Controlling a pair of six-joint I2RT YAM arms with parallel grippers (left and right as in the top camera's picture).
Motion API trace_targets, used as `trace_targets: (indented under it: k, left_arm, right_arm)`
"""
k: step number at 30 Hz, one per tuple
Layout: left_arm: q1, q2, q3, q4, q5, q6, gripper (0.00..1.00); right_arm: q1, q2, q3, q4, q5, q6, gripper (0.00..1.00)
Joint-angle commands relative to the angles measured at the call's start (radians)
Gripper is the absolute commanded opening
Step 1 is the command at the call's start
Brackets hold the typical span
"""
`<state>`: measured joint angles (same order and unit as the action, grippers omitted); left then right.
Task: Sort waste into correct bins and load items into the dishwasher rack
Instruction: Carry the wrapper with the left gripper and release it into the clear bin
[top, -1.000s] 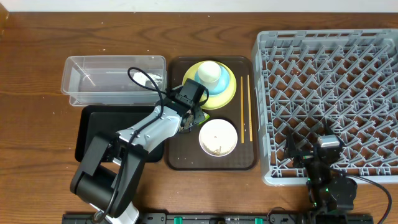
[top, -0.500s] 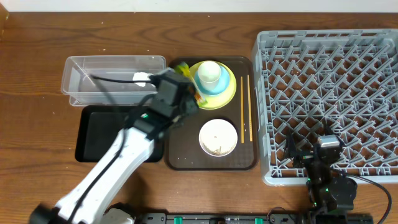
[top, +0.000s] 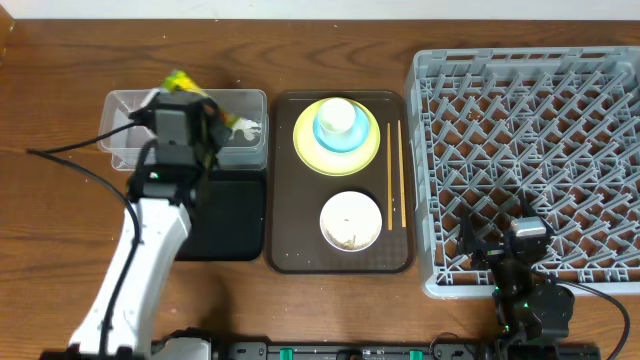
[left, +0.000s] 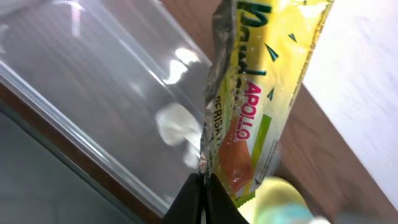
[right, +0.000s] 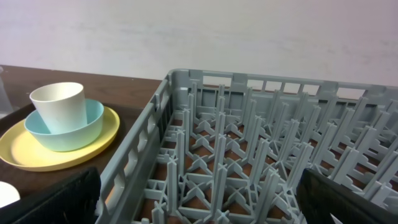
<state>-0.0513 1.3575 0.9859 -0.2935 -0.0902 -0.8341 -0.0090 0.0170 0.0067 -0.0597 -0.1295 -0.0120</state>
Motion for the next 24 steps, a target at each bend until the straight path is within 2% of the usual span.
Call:
trace_targets:
  k: [1,5,8,10,12,16,19,24]
  left_arm:
    - [0.032,0.058,-0.008,0.022,-0.019,0.010,0.06]
    - [0.038,0.110,-0.008,0.059,-0.019,0.018,0.07]
    - [0.038,0.111,-0.008,0.090,-0.019,0.072,0.35]
    - [0.038,0.100,-0.005,0.105,-0.020,0.108,0.46]
    - [0.038,0.083,-0.002,0.105,-0.019,0.129,0.50]
    - [0.038,0.021,-0.001,0.082,0.005,0.151,0.51]
    - [0.038,-0.045,-0.001,0.025,0.105,0.170,0.48]
    - [-0.003,-0.159,-0.001,-0.212,0.304,0.186,0.36]
  right_arm:
    - [0.010,-0.001,-0.001,-0.004,0.002,-0.008,0.99]
    - [0.010,-0.001,-0.001,-0.004,0.002,-0.008,0.99]
    - [0.010,-0.001,-0.001,-0.004,0.002,-0.008,0.99]
    - [0.010,-0.001,-0.001,-0.004,0.002,-0.008,0.99]
    - [0.010,-0.001,-0.001,-0.004,0.002,-0.008,0.99]
    - [0.010,-0.001,-0.001,-0.004,0.002,-0.008,0.99]
    - [0.010,-0.001,-0.001,-0.004,0.002,-0.008,0.99]
    - [0.010,-0.001,-0.001,-0.004,0.002,-0.008,0.99]
